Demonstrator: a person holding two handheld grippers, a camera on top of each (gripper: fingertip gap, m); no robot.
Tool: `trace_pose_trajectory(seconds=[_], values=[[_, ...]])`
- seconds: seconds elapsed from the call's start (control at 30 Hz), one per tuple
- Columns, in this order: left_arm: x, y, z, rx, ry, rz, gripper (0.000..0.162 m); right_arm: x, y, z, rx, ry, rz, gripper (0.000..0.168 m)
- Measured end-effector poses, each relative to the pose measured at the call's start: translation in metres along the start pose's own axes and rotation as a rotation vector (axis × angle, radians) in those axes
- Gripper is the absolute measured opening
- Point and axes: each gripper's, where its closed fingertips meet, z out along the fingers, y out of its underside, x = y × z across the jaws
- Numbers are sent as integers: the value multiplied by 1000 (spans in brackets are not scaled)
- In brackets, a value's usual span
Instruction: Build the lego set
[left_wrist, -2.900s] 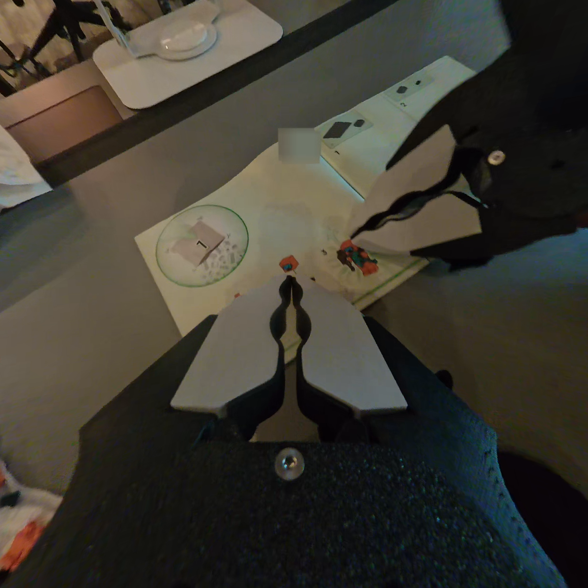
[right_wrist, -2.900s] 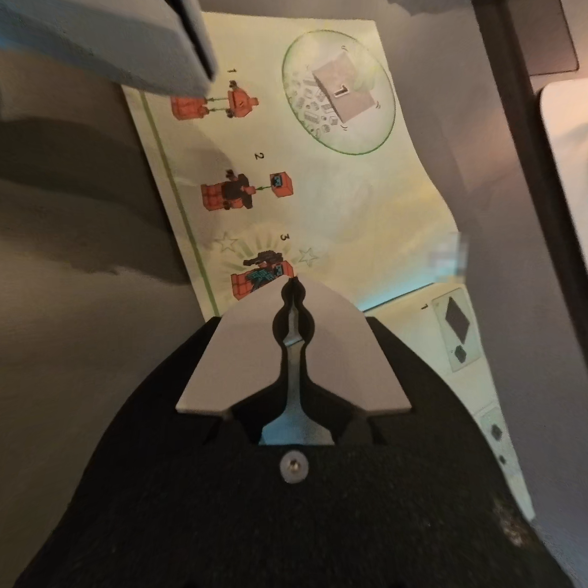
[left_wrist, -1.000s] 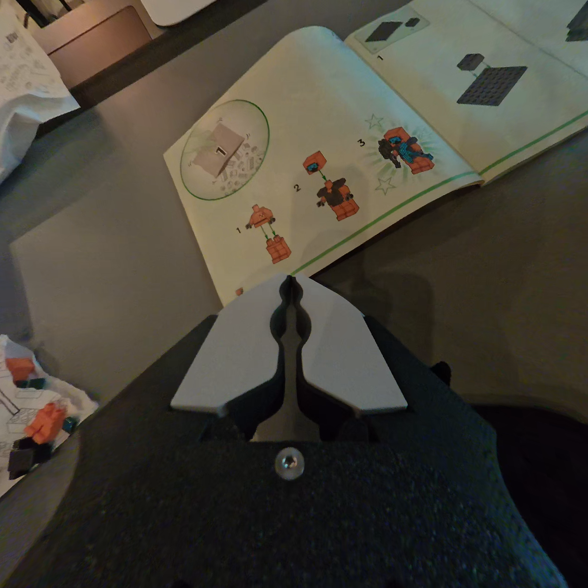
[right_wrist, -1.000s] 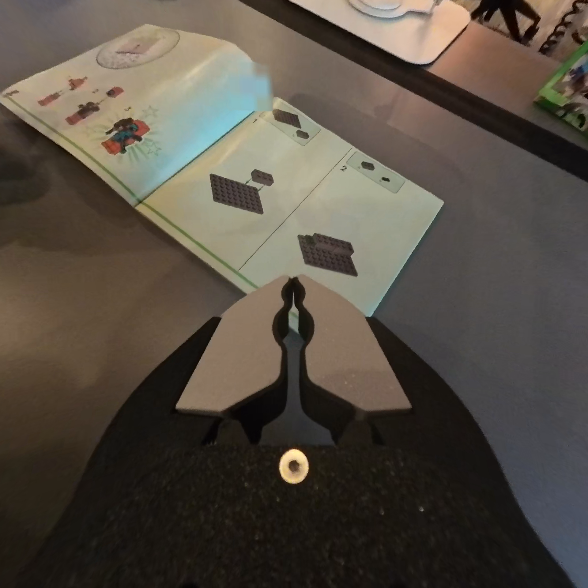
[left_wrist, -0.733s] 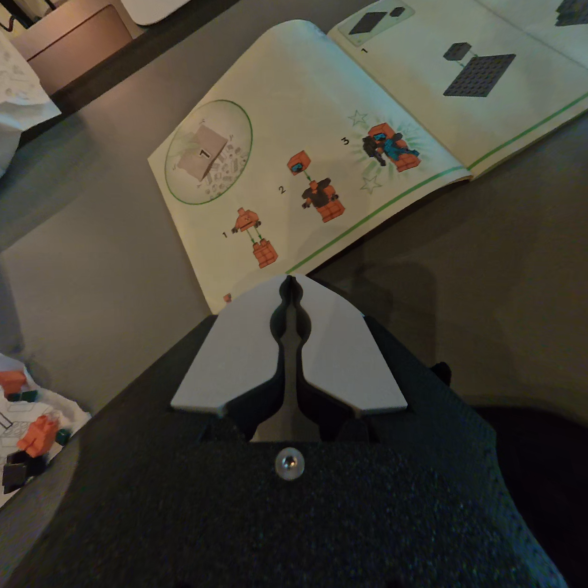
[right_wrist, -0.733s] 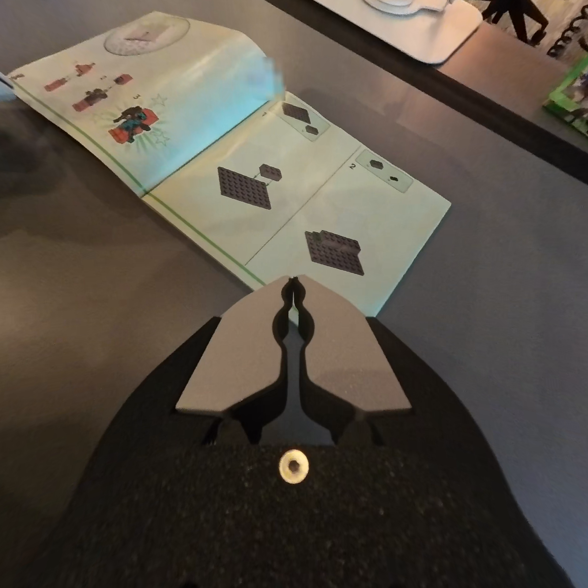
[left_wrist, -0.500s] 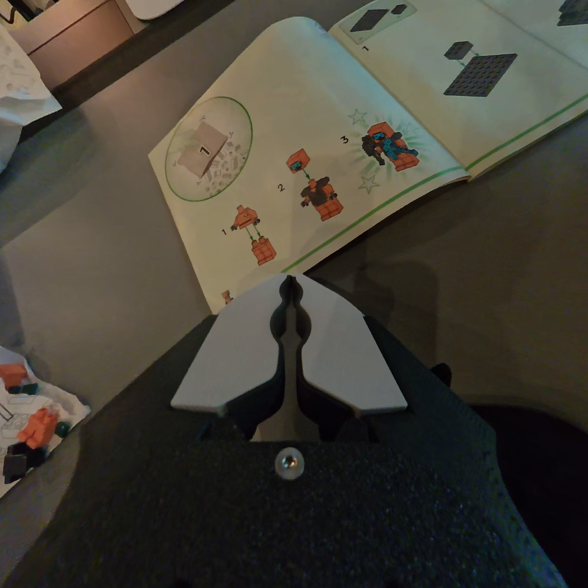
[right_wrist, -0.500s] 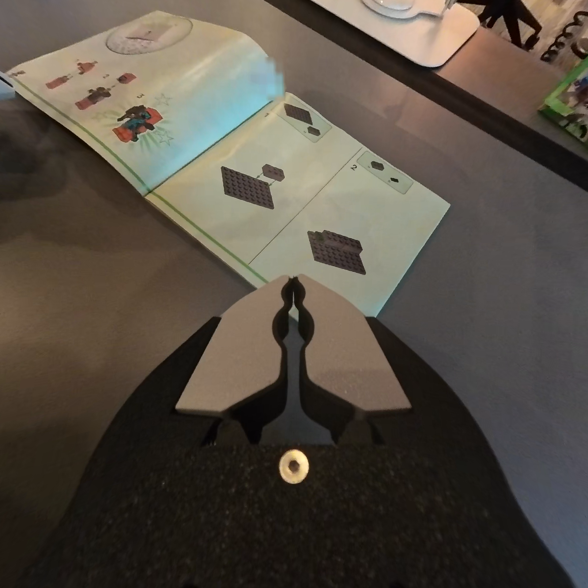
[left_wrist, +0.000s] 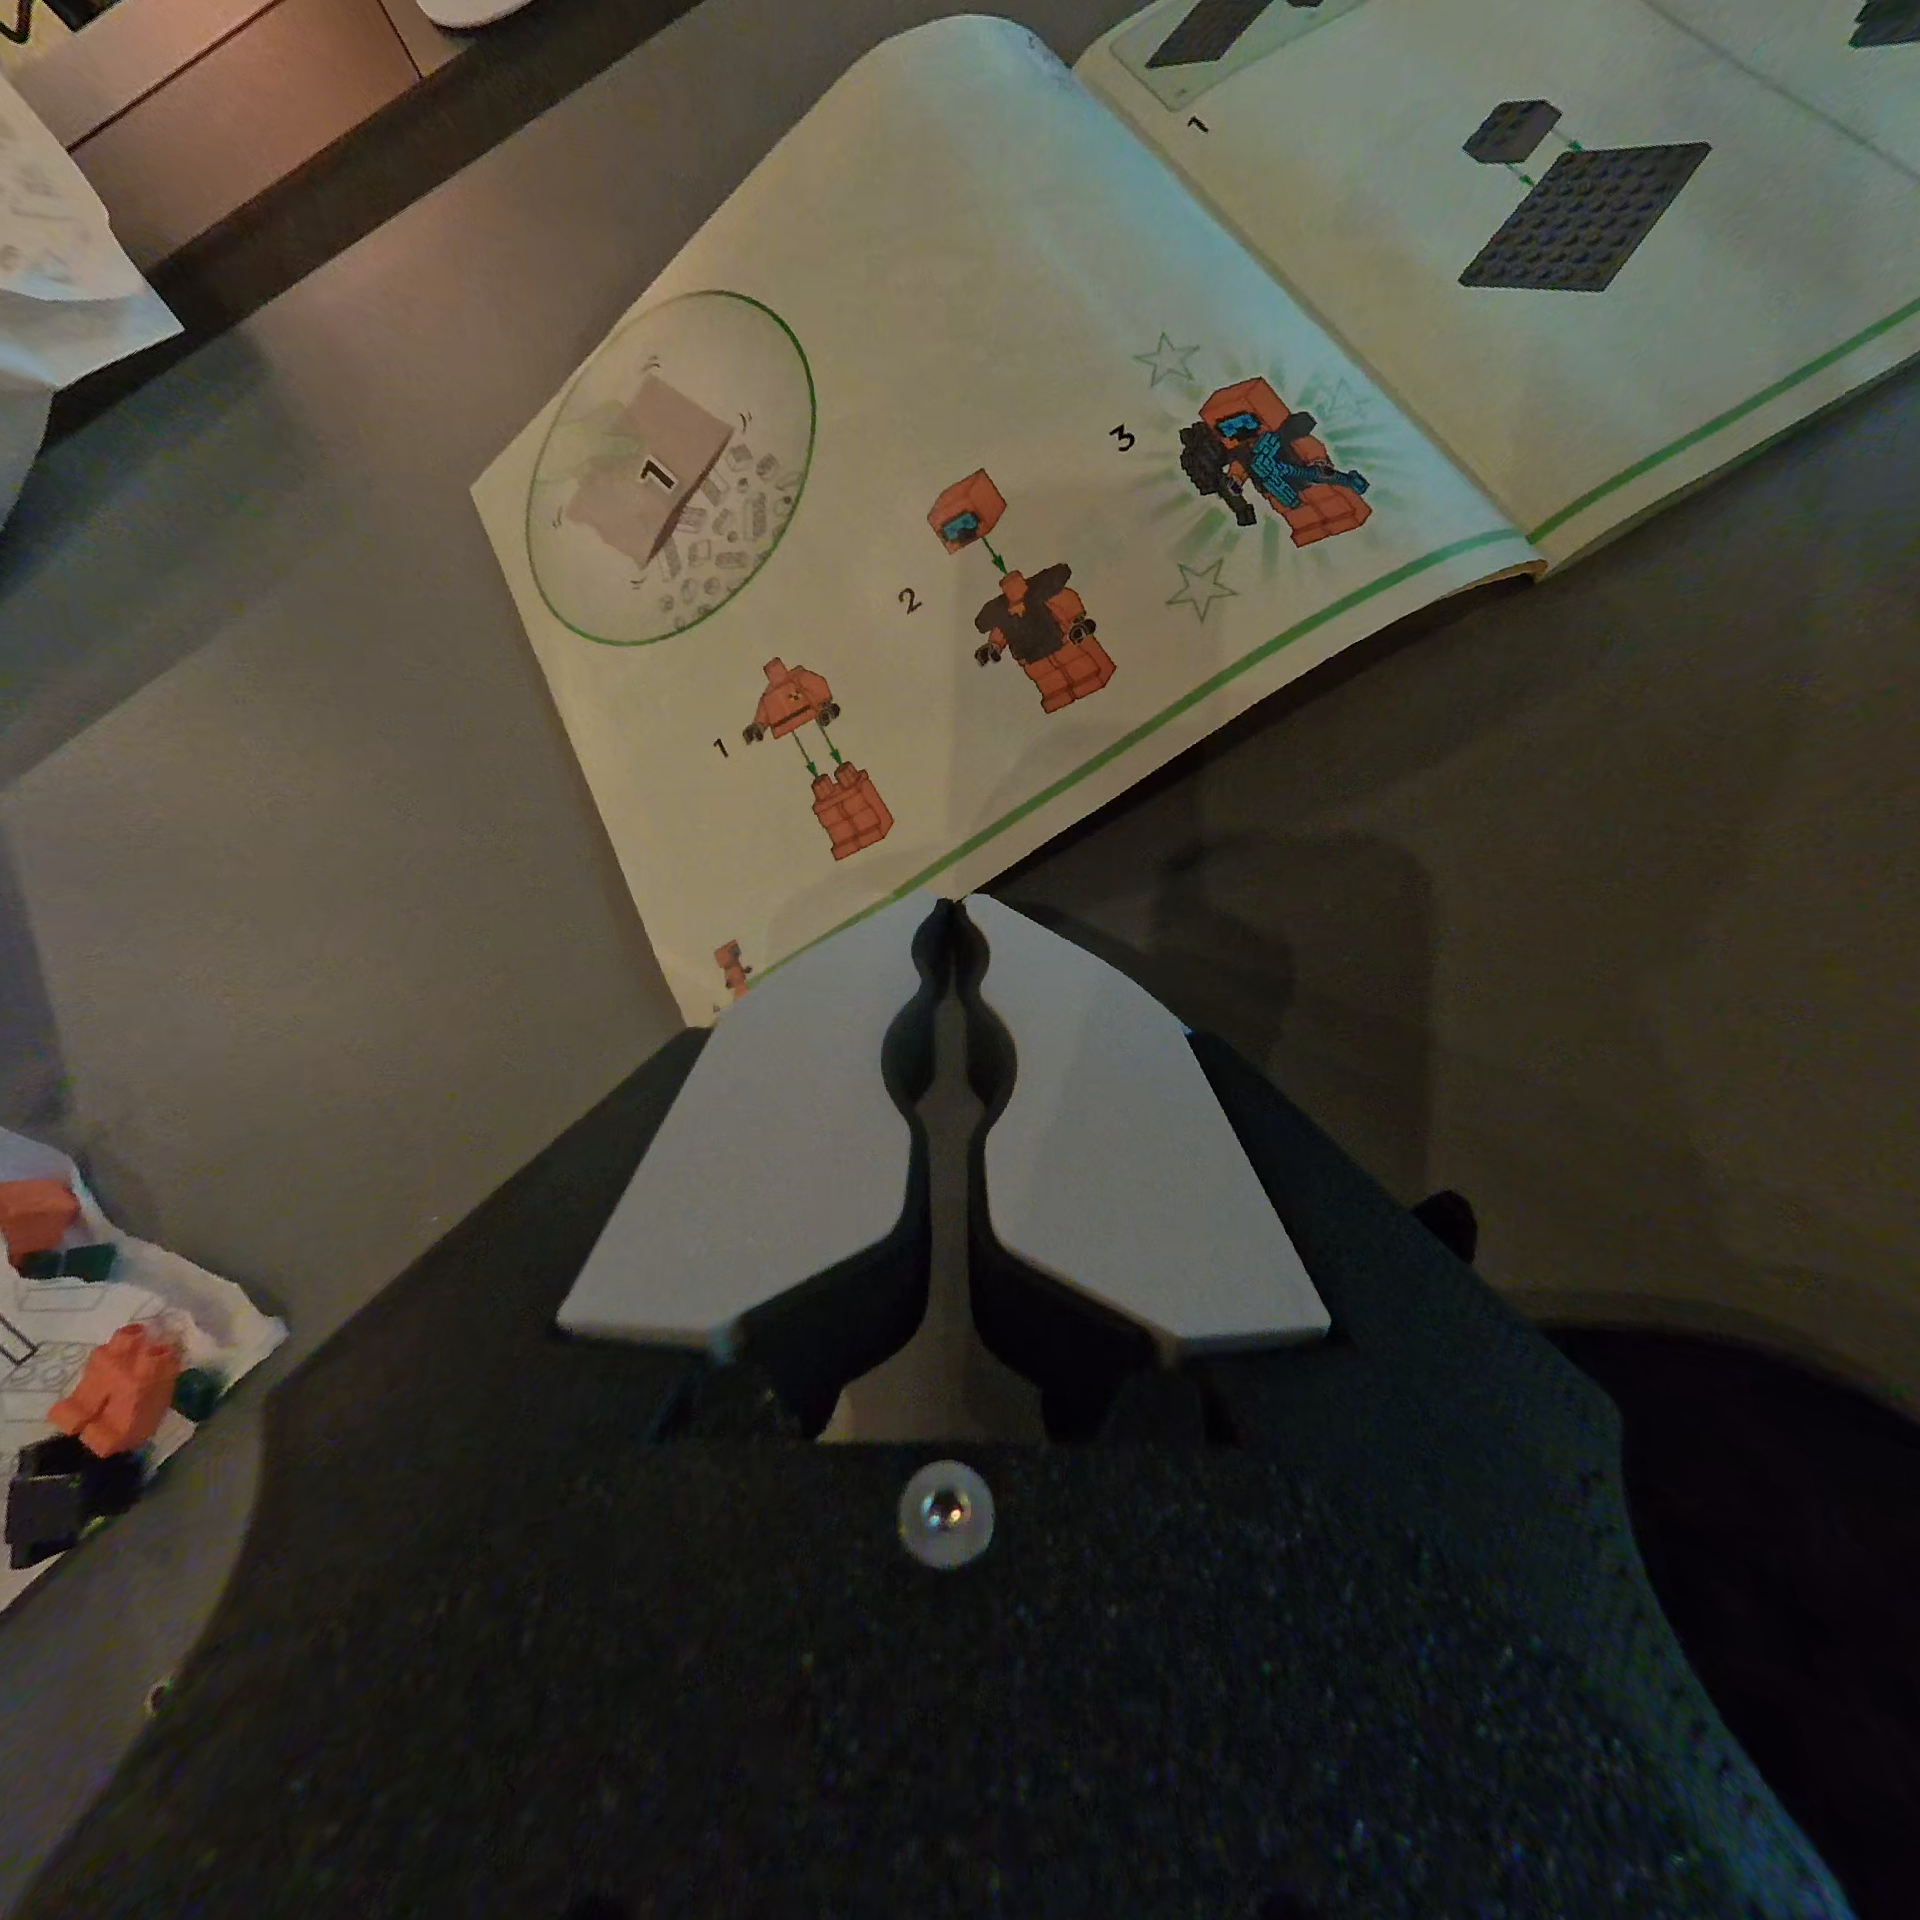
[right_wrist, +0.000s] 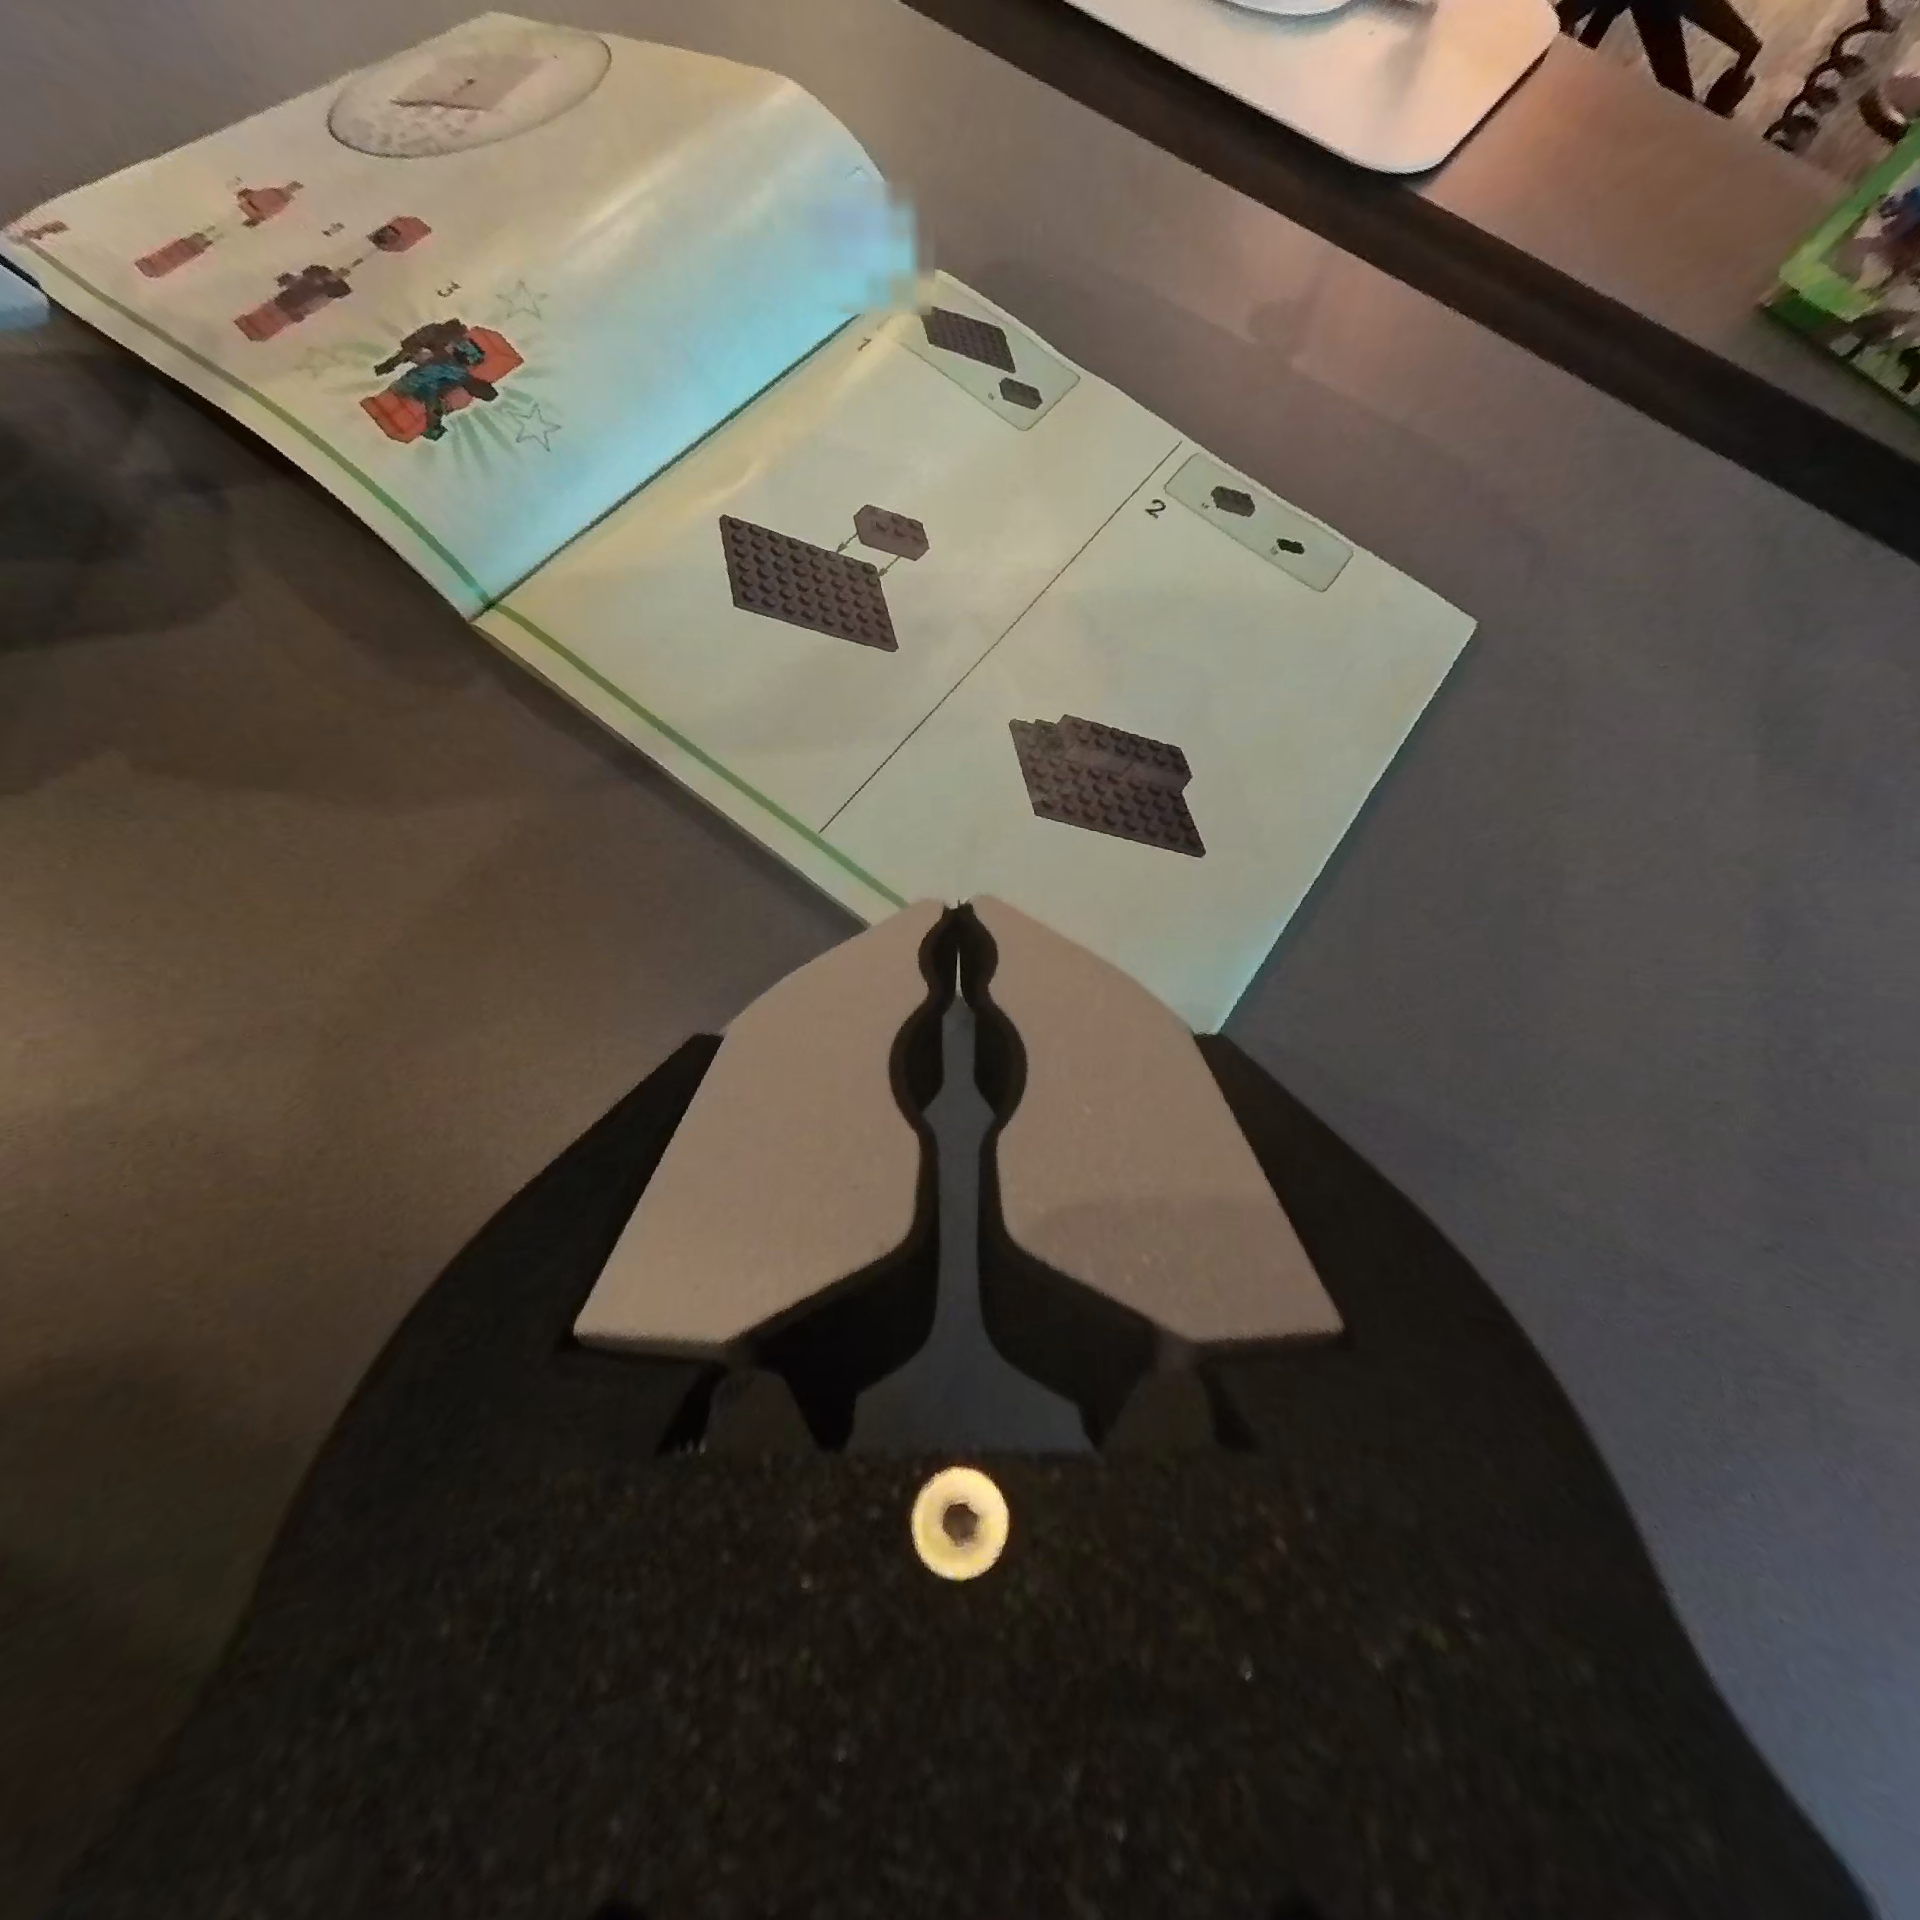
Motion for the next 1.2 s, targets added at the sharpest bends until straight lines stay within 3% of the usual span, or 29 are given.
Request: trace_pose_trajectory(seconds=[0.77,1.2], values=[[-4,7,3,-62,-32,-2,0,4,4,1,-26,0,49,0],[1,-10,0,-30,-32,15,0,27,-1,3,-142,129,112,0]])
